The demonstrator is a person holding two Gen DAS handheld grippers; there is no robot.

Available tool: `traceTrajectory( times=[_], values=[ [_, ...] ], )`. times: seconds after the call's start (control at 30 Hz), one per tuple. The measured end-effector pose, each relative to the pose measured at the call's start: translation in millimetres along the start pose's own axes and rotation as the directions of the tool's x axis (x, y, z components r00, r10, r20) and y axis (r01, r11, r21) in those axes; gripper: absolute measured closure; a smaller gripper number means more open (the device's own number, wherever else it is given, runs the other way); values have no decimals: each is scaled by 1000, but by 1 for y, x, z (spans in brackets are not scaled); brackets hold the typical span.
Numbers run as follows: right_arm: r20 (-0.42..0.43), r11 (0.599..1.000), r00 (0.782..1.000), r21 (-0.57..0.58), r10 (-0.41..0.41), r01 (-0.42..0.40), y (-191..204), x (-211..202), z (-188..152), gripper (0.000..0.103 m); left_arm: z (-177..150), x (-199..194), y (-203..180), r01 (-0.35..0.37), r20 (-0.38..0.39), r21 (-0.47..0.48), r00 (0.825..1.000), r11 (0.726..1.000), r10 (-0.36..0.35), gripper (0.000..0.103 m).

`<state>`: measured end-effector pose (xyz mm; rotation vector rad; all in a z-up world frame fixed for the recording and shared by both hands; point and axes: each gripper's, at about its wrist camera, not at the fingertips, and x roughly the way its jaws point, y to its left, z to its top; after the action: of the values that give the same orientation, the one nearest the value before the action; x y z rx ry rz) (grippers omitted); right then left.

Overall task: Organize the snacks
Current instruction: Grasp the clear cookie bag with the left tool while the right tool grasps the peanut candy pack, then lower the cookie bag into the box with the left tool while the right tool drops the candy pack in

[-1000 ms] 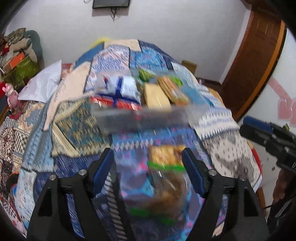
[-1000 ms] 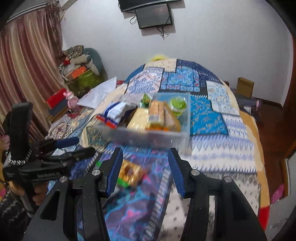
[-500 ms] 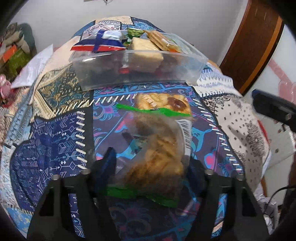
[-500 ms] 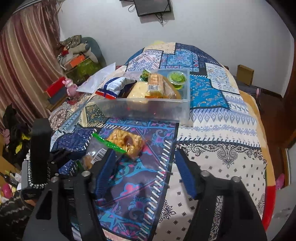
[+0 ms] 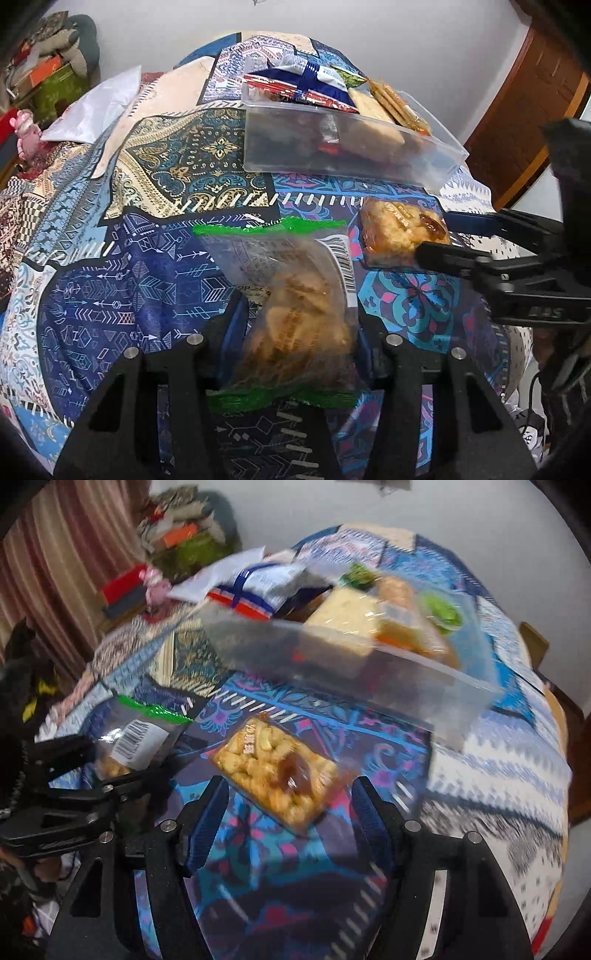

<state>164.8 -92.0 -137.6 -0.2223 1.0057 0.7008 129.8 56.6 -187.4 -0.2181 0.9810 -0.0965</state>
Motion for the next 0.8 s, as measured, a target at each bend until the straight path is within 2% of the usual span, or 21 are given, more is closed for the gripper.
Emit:
traceTrajectory(
  times=[0.13,0.33,0.47,0.7,0.8],
  values=[
    [-18,999,1000,-49,-1,0,6,16,8,28,0,5,-7,-23,8,28,1000,999,23,51],
    [-33,998,999,-60,-9,7,5,27,17,28,1,8,-8,-30,11,26,1000,999,29,50],
    [-38,999,999,-20,29,-30,-1,34,25,27,0,6,-9,-39,19,29,999,999,38,51],
    [-10,999,999,-20,39,-39,2,30,21,47,-1,2,-10,-44,23,33,999,998,43,55],
    [-1,999,999,-8,47,-47,1,23,15,48,1,-1,-11,-47,32,35,998,998,46,55]
  ],
)
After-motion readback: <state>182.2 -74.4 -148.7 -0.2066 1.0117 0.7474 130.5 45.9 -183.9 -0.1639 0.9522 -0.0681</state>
